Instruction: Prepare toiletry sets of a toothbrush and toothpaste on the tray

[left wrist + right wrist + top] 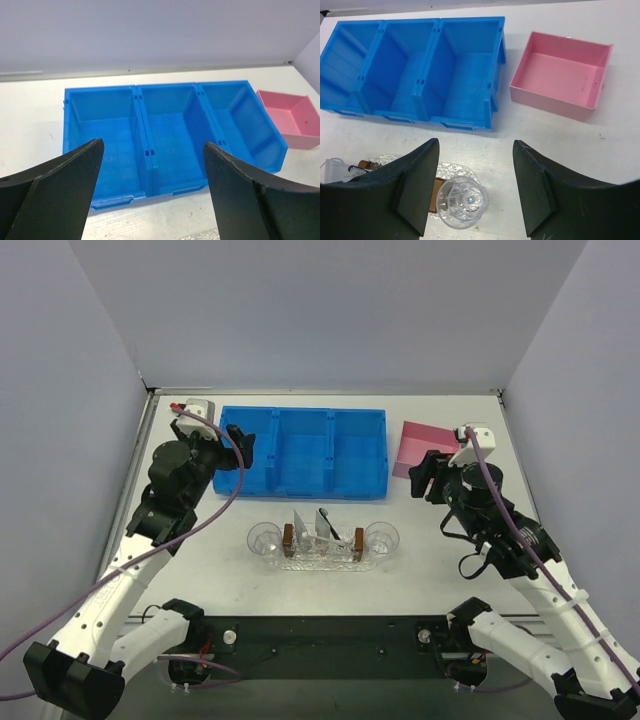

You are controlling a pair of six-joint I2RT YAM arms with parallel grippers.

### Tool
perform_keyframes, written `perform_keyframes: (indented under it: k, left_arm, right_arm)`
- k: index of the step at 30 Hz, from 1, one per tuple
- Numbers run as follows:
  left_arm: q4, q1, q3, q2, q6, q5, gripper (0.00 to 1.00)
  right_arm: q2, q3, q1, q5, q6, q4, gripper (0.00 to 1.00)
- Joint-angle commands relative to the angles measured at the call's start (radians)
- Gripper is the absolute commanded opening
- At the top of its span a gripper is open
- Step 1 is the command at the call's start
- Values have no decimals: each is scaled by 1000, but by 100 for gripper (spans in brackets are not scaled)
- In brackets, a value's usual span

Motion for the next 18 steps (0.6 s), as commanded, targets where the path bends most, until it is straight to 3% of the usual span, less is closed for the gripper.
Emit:
perform_keyframes:
  k: [1, 18]
  left_arm:
    - [108, -10, -19, -68, 40, -57, 91]
    - [149, -15, -51, -119, 49, -75, 92]
  right_arm:
    - [-64, -21, -5, 123, -43, 28, 56]
    - [-95, -38, -5, 157, -75, 29, 56]
